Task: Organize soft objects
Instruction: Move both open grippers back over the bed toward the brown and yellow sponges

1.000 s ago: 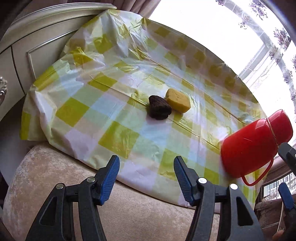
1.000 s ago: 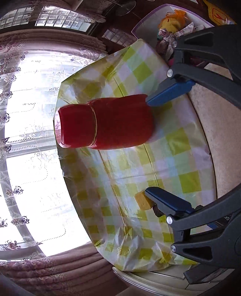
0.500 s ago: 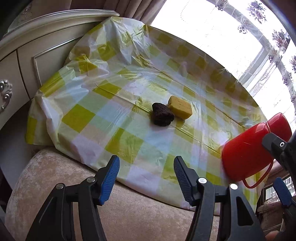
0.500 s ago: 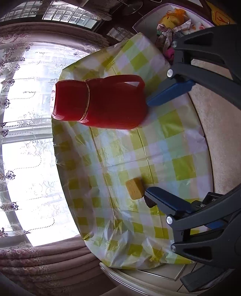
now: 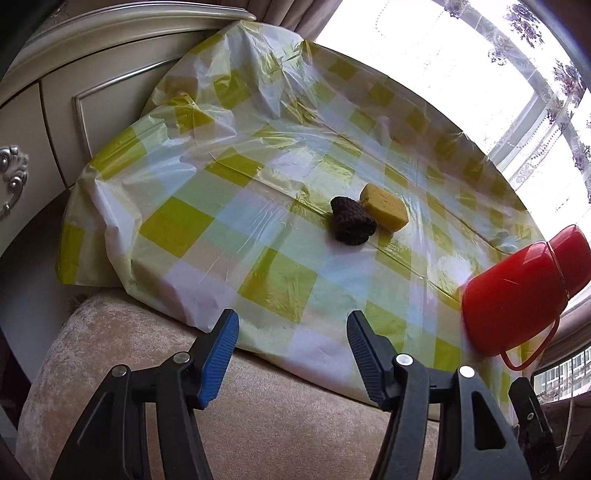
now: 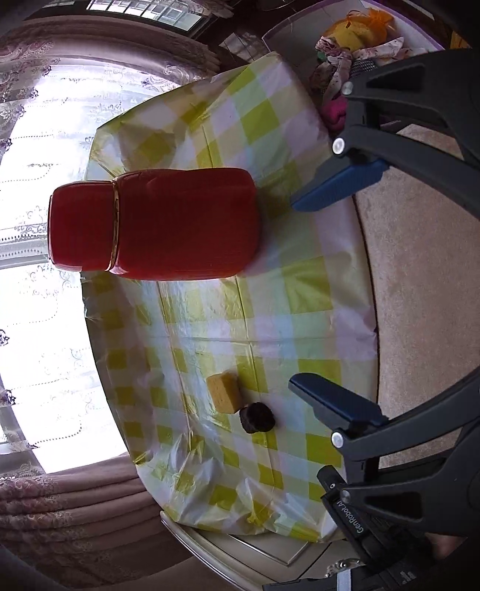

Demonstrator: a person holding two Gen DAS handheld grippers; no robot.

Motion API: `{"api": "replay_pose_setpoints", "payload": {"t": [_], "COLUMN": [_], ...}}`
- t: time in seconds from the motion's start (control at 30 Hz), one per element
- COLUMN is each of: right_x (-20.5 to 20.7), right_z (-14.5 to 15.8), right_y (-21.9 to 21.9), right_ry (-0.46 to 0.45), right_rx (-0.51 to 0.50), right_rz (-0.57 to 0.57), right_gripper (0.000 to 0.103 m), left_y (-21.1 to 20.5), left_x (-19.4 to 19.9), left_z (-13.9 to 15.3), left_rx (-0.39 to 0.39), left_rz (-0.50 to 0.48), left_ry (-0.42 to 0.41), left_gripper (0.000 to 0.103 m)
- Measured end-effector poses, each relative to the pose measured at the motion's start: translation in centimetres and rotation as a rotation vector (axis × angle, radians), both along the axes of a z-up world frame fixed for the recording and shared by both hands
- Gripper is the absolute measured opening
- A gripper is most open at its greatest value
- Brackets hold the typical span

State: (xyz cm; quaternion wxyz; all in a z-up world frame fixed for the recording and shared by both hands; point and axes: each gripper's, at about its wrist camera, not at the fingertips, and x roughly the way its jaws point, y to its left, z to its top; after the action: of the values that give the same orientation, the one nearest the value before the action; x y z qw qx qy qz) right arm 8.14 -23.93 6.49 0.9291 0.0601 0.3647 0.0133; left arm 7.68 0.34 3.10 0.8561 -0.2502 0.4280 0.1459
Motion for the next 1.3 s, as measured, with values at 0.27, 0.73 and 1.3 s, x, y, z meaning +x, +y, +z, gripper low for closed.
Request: {"api": "replay_pose_setpoints", "payload": {"t": [0.27, 0.73, 1.3], "right_x": [0.1, 0.3, 1.4], "right_z": [-2.7, -4.0, -5.1], "right_y": [-0.6, 0.1, 1.1], "right_ry": [0.063, 0.087, 0.145], "right_rx": [-0.021, -0.04, -0.054], "right_rz": [0.042, 0.07, 0.103], "right_gripper": [0.09, 0.09, 0.09], "left_y": [0.3, 0.1, 0.3], "left_x": [0.0, 0.5, 3.2], "left_z": [-1.0, -1.6, -2.1], "left_rx": [0.002, -0.005, -0.002], "left_rz": [0.006, -0.017, -0.031], "left_ry": [0.019, 0.031, 0.015], "left_gripper": [0.062, 0.062, 0.062]}}
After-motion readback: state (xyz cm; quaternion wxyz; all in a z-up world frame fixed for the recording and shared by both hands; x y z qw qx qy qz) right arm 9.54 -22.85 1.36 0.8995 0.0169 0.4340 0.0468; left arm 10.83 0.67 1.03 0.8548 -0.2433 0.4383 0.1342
